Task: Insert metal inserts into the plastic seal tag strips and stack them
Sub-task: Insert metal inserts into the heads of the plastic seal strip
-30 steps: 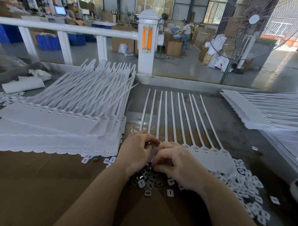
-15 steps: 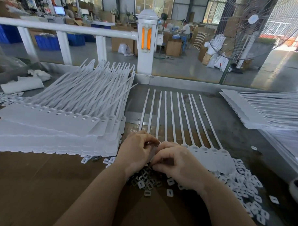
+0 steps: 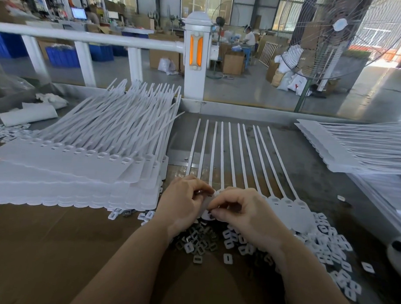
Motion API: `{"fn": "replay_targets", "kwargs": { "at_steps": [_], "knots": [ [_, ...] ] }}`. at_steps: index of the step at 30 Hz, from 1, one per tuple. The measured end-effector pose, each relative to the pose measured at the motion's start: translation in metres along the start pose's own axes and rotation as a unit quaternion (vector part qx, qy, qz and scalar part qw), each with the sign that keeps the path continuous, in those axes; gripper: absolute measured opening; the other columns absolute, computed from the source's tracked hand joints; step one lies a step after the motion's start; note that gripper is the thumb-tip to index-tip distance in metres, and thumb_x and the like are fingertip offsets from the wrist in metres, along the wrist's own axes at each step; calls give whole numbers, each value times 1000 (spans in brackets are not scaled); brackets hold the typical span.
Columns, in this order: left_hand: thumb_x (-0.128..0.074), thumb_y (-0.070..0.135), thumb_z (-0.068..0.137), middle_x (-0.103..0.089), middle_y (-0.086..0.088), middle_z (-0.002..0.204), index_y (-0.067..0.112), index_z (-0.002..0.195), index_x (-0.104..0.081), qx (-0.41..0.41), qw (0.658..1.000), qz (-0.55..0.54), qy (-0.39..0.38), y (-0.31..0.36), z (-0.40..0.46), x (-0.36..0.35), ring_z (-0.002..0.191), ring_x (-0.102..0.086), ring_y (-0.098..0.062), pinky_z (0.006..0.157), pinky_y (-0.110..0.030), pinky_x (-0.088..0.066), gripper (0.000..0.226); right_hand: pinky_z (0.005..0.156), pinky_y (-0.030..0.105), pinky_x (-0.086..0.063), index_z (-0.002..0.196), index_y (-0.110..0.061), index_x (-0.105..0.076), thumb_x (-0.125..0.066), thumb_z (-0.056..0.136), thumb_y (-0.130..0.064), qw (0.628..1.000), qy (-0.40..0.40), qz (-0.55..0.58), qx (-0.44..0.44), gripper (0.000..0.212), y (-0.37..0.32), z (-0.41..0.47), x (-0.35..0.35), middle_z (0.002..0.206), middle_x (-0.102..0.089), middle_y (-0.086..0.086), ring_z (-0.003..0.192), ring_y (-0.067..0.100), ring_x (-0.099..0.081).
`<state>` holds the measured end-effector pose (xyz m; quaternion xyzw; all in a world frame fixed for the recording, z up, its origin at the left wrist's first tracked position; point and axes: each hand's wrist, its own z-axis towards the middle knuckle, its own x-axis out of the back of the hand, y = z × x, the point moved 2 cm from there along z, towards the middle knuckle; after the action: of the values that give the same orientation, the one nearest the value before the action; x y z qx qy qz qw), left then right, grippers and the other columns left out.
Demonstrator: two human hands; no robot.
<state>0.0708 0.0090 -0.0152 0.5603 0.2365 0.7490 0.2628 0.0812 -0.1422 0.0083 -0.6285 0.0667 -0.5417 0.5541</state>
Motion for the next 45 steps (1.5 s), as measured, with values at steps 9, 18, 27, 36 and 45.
{"fn": "replay_targets", "kwargs": {
  "at_steps": [9,18,27,36,45],
  "knots": [
    [-55,15,91,-51,25,90,30,97,-69,11,1000,-13,4,-1,1,-1,99,-44,-4,85,-16,-30,21,74,18,-50,84,-12,-74,-70,79,-3,951,289,-100,-53,11,24,0,22,77,-69,-5,75,8,-63],
    [-55,16,92,-52,23,91,30,98,-69,7,1000,-8,3,-1,1,-1,100,-45,-6,89,-19,-34,21,72,21,-39,81,-12,-70,-67,82,-7,940,232,-245,-50,7,27,4,14,80,-65,-3,79,11,-53],
    [-54,17,92,-54,21,95,30,99,-69,6,1000,-8,1,-1,1,-1,101,-44,-5,88,-18,-32,21,87,24,-39,99,-18,-71,-53,92,-15,931,155,-326,-49,19,21,3,13,99,-63,-3,95,12,-50],
    [-53,17,92,-52,22,94,31,99,-68,10,1000,0,0,-1,1,-2,101,-42,-4,83,-15,-29,22,96,28,-26,124,-28,-58,-37,96,-19,903,66,-422,-50,36,8,-2,13,124,-50,-10,117,11,-38],
    [-54,17,92,-54,20,97,31,98,-68,7,1000,0,0,-2,1,-2,101,-43,-4,86,-16,-31,21,90,29,-38,106,-11,-70,-56,85,-3,926,183,-327,-53,26,14,-5,13,106,-62,0,99,17,-54]
  ]
}}
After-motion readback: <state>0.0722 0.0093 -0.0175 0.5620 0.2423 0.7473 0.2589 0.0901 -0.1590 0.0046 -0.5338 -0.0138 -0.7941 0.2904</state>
